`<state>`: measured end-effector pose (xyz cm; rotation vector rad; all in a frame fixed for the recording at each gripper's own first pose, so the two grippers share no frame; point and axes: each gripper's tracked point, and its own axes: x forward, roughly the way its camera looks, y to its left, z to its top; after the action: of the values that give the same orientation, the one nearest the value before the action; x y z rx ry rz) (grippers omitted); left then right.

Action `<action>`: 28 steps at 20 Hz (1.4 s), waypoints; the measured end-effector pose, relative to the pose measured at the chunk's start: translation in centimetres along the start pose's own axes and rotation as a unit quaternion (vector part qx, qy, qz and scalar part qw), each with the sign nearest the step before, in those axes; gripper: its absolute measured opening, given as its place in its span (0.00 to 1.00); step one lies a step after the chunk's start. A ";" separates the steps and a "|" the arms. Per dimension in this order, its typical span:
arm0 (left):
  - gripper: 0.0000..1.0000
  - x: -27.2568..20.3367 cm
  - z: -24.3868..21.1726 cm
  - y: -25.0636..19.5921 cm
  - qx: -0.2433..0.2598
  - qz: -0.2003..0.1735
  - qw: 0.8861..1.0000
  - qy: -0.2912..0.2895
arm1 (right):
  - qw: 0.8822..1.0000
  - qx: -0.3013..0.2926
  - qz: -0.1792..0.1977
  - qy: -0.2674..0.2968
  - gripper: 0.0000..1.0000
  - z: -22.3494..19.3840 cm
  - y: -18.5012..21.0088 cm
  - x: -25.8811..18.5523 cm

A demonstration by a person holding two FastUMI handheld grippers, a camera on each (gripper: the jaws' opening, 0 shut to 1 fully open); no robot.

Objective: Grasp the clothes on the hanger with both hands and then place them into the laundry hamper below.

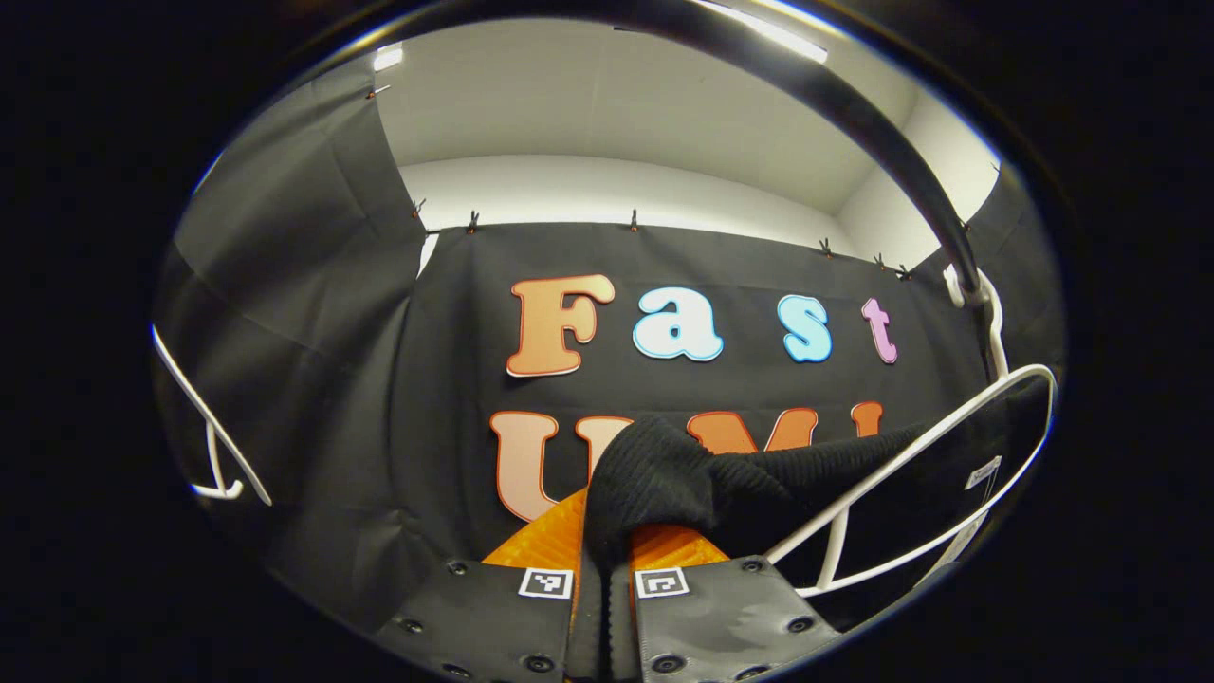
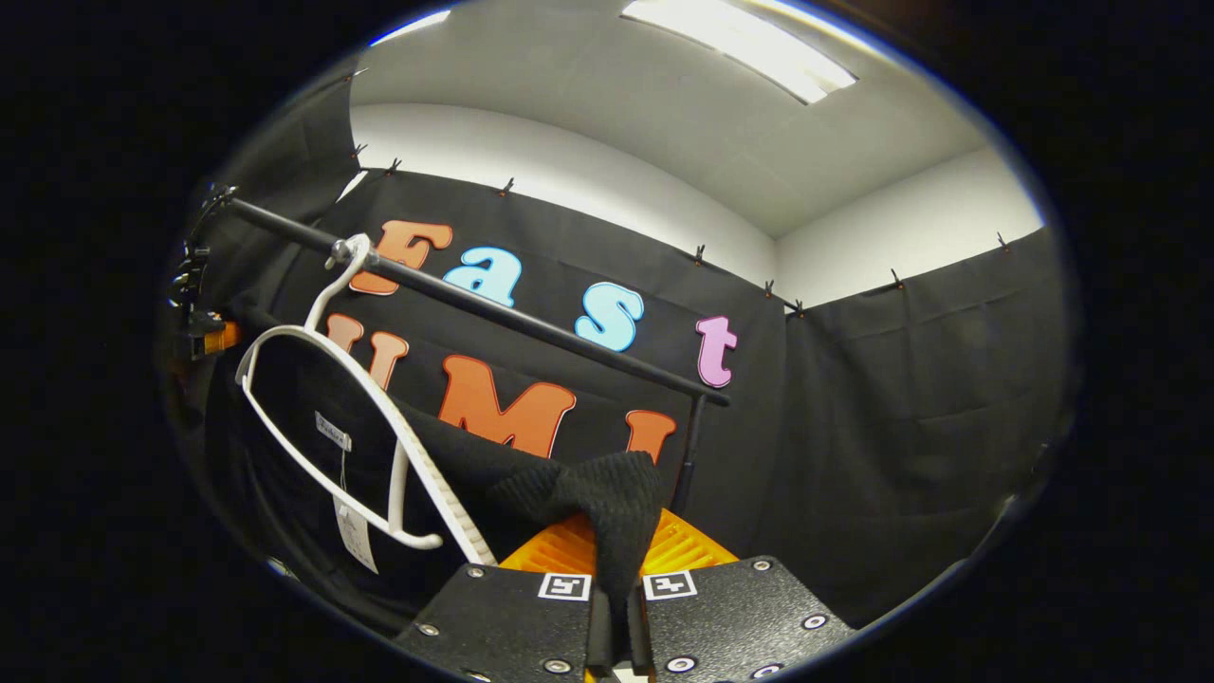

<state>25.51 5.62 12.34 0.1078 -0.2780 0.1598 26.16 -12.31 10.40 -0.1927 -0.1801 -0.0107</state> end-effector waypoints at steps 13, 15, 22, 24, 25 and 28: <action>0.10 -1.8 -5.5 0.3 0.011 0.003 0.999 0.049 | 0.999 0.019 0.013 0.043 0.06 -6.3 3.3 -2.5; 0.10 -2.9 -5.5 0.7 0.010 0.006 0.999 0.050 | 0.999 0.027 0.014 0.045 0.06 -6.6 3.9 -3.5; 0.13 -8.9 -5.8 2.5 -0.004 0.016 0.998 0.058 | 0.998 0.041 0.017 0.047 0.06 -6.7 6.3 -8.8; 0.13 -10.7 -5.8 2.9 -0.013 0.018 0.998 0.061 | 0.998 0.042 0.020 0.040 0.06 -6.0 7.1 -10.5; 0.13 -11.8 -5.6 3.2 -0.013 0.021 0.998 0.062 | 0.998 0.045 0.023 0.039 0.06 -5.9 7.6 -11.3; 0.10 -13.9 -5.5 3.7 -0.011 0.021 0.997 0.067 | 0.997 0.062 0.034 0.043 0.06 -5.8 9.0 -13.4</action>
<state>13.17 8.01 3.48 0.0686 -0.1486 0.2052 14.29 -4.71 0.67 -0.0746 -0.0871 0.0591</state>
